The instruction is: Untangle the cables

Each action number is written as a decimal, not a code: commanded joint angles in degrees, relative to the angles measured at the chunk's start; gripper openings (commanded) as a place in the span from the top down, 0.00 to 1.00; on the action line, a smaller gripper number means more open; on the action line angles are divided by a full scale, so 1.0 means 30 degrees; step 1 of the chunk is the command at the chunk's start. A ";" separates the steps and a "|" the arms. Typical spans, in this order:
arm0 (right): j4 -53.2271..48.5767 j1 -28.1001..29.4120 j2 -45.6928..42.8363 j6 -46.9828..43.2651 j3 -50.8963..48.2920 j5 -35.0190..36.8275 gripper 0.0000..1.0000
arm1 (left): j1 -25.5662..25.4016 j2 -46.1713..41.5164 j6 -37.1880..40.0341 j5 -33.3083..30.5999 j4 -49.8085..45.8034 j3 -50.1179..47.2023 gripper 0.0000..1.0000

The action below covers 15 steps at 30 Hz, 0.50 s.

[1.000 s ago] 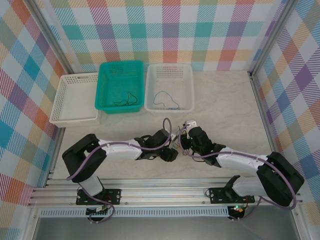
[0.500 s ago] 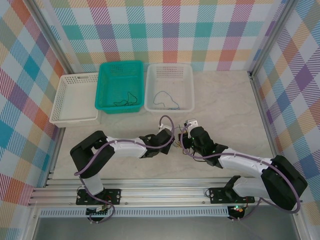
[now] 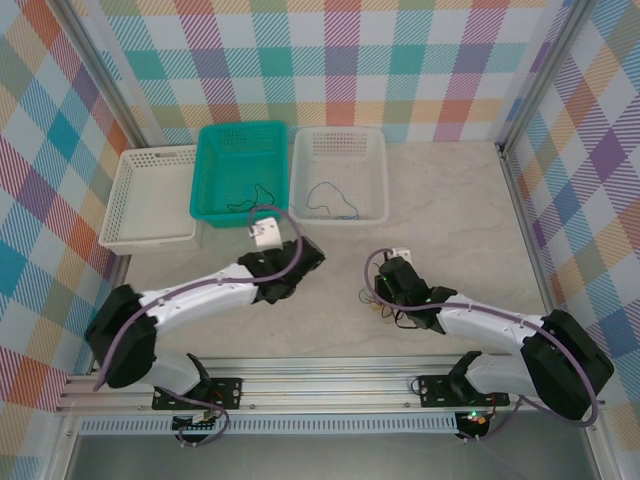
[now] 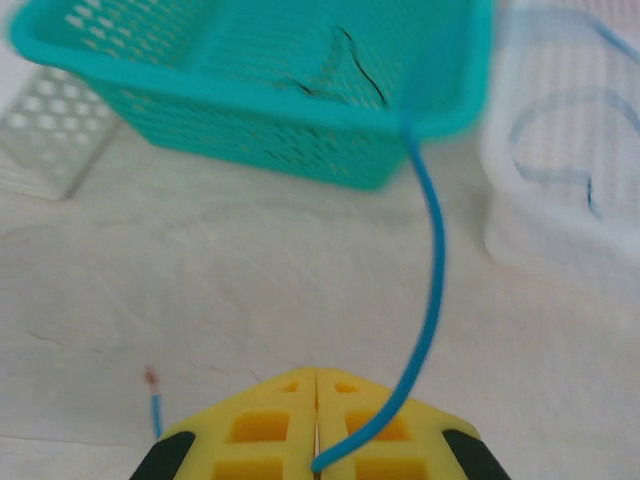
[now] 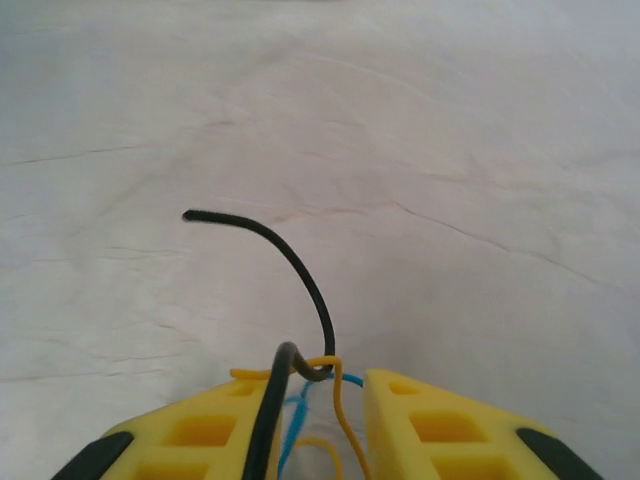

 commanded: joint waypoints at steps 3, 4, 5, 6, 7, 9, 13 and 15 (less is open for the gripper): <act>-0.1672 -0.1254 -0.0906 0.3046 -0.0450 0.1214 0.65 | 0.2047 -0.2357 -0.1575 -0.0451 -0.2245 -0.1186 1.00; -0.1916 -0.1635 -0.1085 0.3346 -0.0560 0.1225 0.64 | 0.2527 -0.2543 -0.1646 -0.0248 -0.2528 -0.1344 1.00; -0.2171 -0.1959 -0.1191 0.3610 -0.0605 0.1232 0.63 | 0.3034 -0.2734 -0.1781 -0.0028 -0.2837 -0.1518 1.00; -0.2512 -0.2307 -0.1293 0.3869 -0.0609 0.1191 0.63 | 0.3441 -0.2944 -0.1934 0.0176 -0.3046 -0.1673 1.00; -0.2791 -0.2616 -0.1388 0.4019 -0.0652 0.1170 0.62 | 0.3860 -0.3300 -0.1956 0.0425 -0.3069 -0.1922 1.00; -0.3167 -0.3091 -0.1613 0.4261 -0.0711 0.1126 0.61 | 0.4415 -0.4150 -0.1834 0.0765 -0.2733 -0.2460 1.00; -0.0744 -0.3503 -0.2189 0.1510 -0.1246 -0.2126 0.70 | 0.5238 -0.6043 0.1923 0.4589 0.1586 -0.3987 1.00; 0.0571 -0.3504 -0.2397 0.0187 -0.1369 -0.3941 0.76 | 0.5241 -0.6496 0.3643 0.7250 0.3937 -0.4677 1.00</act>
